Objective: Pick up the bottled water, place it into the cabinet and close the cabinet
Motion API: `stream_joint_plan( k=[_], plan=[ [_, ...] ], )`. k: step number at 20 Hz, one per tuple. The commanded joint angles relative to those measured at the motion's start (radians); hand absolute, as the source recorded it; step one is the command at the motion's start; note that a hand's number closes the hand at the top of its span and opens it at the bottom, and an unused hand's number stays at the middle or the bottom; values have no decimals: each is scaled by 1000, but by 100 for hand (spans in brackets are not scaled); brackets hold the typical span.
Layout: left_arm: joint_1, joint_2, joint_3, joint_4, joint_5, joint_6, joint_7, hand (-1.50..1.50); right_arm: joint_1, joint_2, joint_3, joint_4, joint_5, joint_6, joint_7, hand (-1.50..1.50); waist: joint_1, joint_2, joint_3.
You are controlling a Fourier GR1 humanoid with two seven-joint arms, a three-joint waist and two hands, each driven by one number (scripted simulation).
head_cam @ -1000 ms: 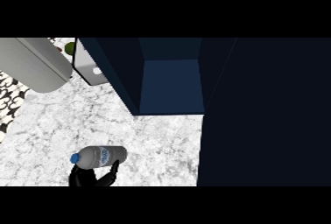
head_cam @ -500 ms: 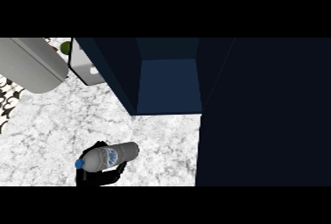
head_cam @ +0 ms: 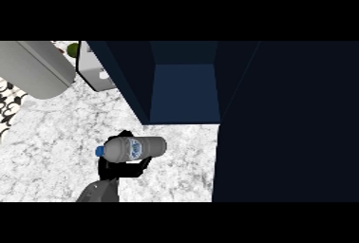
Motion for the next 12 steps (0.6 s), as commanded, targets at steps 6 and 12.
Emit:
stream_joint_plan(
  k=[6,12],
  plan=[
    [-83,-45,-69,-209,-4,161,238,150,-19,-11,-65,-34,-87,-2,26,-150,5,-1,0],
    [-190,-45,-199,-198,-53,366,220,150,25,-21,-64,-67,-93,26,11,-150,-11,0,-1]
  ],
)
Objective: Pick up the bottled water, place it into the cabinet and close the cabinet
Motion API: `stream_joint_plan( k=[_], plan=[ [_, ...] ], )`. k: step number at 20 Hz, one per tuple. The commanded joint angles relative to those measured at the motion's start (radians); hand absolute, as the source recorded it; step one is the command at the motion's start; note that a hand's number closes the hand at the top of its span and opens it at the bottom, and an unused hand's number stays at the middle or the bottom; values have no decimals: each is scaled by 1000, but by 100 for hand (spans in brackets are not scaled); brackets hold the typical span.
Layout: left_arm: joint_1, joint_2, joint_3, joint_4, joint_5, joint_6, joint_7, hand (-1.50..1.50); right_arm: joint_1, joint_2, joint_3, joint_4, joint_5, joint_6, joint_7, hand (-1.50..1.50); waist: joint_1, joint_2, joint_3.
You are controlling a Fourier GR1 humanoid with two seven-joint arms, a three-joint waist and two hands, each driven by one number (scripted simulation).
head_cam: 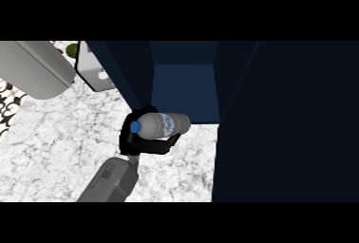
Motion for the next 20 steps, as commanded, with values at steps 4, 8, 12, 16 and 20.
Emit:
stream_joint_plan(
  k=[4,8,12,16,20],
  plan=[
    [-179,-3,-86,48,47,182,67,150,8,19,5,-51,-50,3,10,-150,-12,2,-1],
    [-310,-3,-185,88,70,332,112,150,-42,5,-57,-25,-107,24,18,-150,-22,5,0],
    [-481,-3,-91,217,65,351,209,150,-20,6,-88,-22,-111,29,11,-150,-21,6,0],
    [-554,-3,-88,375,135,382,148,150,-19,-7,-87,-46,-109,53,16,-150,-44,15,-1],
    [-578,-3,-55,503,134,317,107,150,-17,1,-92,-92,-134,48,43,-150,-42,17,-1]
  ],
)
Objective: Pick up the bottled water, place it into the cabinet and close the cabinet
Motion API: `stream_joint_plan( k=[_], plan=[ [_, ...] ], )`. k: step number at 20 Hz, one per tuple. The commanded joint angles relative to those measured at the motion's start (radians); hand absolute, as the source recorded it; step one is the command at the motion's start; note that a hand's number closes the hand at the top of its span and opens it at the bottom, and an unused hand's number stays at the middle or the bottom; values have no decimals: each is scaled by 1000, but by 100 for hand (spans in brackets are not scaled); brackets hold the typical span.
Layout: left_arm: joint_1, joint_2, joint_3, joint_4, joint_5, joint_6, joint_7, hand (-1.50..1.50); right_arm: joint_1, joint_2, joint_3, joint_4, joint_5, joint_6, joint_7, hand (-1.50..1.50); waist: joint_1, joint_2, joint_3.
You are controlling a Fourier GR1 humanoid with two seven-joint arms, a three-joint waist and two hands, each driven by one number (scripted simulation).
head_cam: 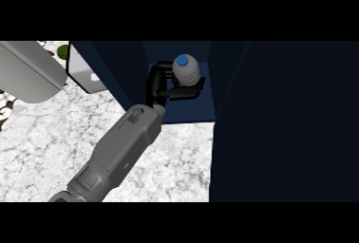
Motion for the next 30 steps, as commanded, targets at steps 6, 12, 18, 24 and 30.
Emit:
stream_joint_plan(
  k=[6,12,18,24,30],
  plan=[
    [-128,8,11,315,-82,72,-66,150,-34,-19,-81,-10,-124,38,6,-150,-17,11,1],
    [-174,18,112,403,-25,84,-101,150,-41,10,-44,-47,-86,25,29,-150,-26,20,-2],
    [-259,32,88,497,-78,134,-105,-150,-62,7,-40,-10,-93,52,13,-150,-45,28,-1],
    [-267,50,73,539,-115,180,-170,-150,-13,-7,-72,-18,-122,83,-9,-150,-54,23,-1],
    [-290,40,109,537,-89,136,-184,-150,-45,-6,-43,1,-97,92,5,-150,-53,32,-2]
  ],
)
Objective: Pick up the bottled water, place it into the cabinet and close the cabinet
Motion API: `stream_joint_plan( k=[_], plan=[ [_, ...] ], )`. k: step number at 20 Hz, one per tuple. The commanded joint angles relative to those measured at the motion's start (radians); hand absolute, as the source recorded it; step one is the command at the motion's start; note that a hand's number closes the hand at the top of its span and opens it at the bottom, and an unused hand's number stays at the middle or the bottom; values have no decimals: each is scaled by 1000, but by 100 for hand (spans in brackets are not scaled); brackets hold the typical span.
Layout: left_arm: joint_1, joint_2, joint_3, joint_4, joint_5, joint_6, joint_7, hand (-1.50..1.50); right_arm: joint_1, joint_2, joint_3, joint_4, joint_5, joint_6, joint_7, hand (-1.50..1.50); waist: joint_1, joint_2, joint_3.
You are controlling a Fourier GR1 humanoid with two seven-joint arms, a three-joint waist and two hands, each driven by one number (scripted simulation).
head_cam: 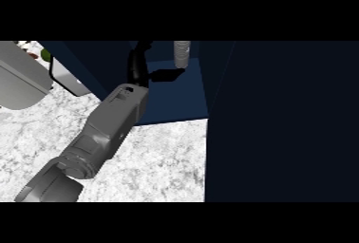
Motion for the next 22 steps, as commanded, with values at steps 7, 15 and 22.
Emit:
stream_joint_plan(
  k=[7,15,22],
  plan=[
    [-43,-12,84,-94,65,-199,-121,-150,1,-11,-9,-32,-51,24,18,-150,18,-5,-1],
    [-36,-44,108,-98,68,-318,-134,-150,10,3,-11,-64,-80,7,63,-150,67,-27,1],
    [94,-47,48,-219,98,-330,-155,-150,84,39,68,-91,-9,11,47,-150,67,-44,1]
  ],
)
